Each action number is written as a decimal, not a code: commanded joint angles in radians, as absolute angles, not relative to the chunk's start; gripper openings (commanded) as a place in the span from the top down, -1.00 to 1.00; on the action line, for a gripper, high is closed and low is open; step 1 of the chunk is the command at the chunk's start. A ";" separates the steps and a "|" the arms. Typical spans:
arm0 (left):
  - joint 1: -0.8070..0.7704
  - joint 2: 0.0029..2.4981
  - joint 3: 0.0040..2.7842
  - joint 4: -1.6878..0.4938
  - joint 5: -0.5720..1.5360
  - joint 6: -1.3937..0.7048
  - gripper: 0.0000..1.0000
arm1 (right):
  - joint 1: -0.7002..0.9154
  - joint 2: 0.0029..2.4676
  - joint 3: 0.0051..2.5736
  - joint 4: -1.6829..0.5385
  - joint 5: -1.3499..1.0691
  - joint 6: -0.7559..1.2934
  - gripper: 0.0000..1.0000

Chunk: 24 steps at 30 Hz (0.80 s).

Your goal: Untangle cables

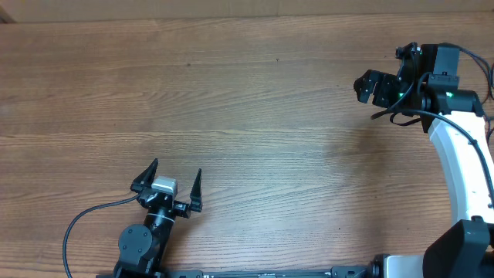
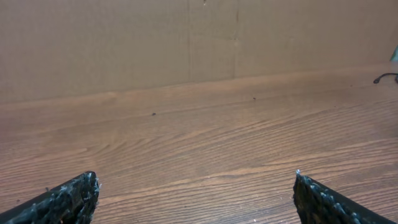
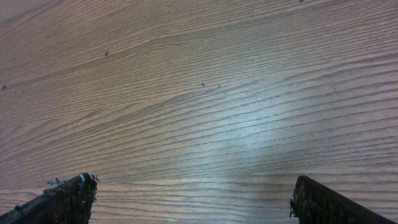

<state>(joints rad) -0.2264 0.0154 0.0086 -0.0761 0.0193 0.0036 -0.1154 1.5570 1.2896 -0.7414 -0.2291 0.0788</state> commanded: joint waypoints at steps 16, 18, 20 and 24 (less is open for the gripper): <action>-0.221 0.004 0.005 -0.078 0.026 0.023 -0.99 | -0.112 1.534 1.280 -0.736 -0.219 0.082 -1.00; -0.221 0.004 0.005 -0.078 0.026 0.023 -0.99 | -0.112 1.515 1.279 -0.745 -0.218 0.081 -1.00; -0.221 0.004 0.005 -0.078 0.026 0.023 -0.99 | -0.112 1.484 1.265 -0.746 -0.218 0.081 -1.00; -0.221 0.004 0.005 -0.078 0.026 0.023 -0.99 | -0.112 1.382 1.184 -0.685 -0.228 0.083 -1.00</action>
<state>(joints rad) -0.2264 0.0154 0.0086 -0.0761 0.0193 0.0036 -0.1154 1.4868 1.2411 -0.7303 -0.2279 0.0784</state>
